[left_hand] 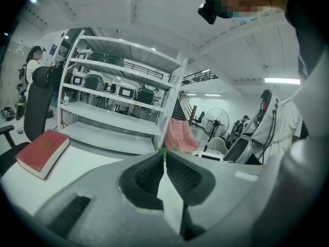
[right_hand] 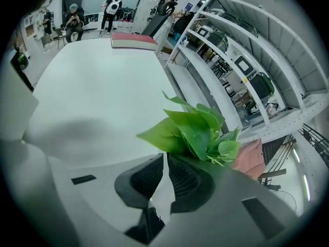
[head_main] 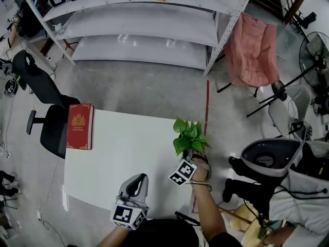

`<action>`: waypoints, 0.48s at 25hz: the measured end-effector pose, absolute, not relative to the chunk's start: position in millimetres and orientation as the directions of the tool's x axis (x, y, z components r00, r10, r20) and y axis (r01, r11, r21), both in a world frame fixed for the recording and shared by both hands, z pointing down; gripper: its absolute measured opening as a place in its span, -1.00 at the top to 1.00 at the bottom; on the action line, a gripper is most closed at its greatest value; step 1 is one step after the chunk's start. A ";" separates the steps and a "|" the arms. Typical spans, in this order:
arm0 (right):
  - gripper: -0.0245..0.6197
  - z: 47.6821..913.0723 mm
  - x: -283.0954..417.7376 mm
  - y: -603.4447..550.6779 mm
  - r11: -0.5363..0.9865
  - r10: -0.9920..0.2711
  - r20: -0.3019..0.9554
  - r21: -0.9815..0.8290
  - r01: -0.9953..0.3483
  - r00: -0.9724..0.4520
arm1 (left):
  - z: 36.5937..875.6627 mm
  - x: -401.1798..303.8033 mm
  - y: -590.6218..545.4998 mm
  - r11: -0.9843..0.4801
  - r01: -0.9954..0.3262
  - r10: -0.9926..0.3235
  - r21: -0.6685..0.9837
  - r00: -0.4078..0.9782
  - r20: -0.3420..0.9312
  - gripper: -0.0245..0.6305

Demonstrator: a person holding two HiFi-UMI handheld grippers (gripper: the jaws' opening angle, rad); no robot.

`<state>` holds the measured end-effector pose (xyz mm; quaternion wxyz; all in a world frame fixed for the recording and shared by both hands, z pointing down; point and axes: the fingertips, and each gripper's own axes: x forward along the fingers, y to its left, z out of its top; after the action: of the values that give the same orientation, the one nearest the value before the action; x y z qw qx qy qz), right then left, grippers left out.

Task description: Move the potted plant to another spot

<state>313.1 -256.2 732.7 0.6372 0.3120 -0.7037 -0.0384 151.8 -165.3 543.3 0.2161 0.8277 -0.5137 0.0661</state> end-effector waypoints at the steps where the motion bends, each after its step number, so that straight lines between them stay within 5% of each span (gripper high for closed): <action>1: 0.88 735.2 313.4 -257.1 0.805 -0.484 0.875 0.450 -0.386 0.011 | 543.9 151.7 -166.7 -0.377 -0.879 -0.822 0.292 0.463 0.333 0.83; 12: 0.88 737.0 310.6 -262.5 0.820 -0.478 0.878 0.448 -0.358 0.005 | 543.5 145.4 -170.0 -0.351 -0.887 -0.832 0.299 0.442 0.335 0.84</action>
<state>310.6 -262.5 737.0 0.6439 0.2968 -0.7037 -0.0466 145.4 -170.0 543.5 0.2221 0.8196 -0.5244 0.0621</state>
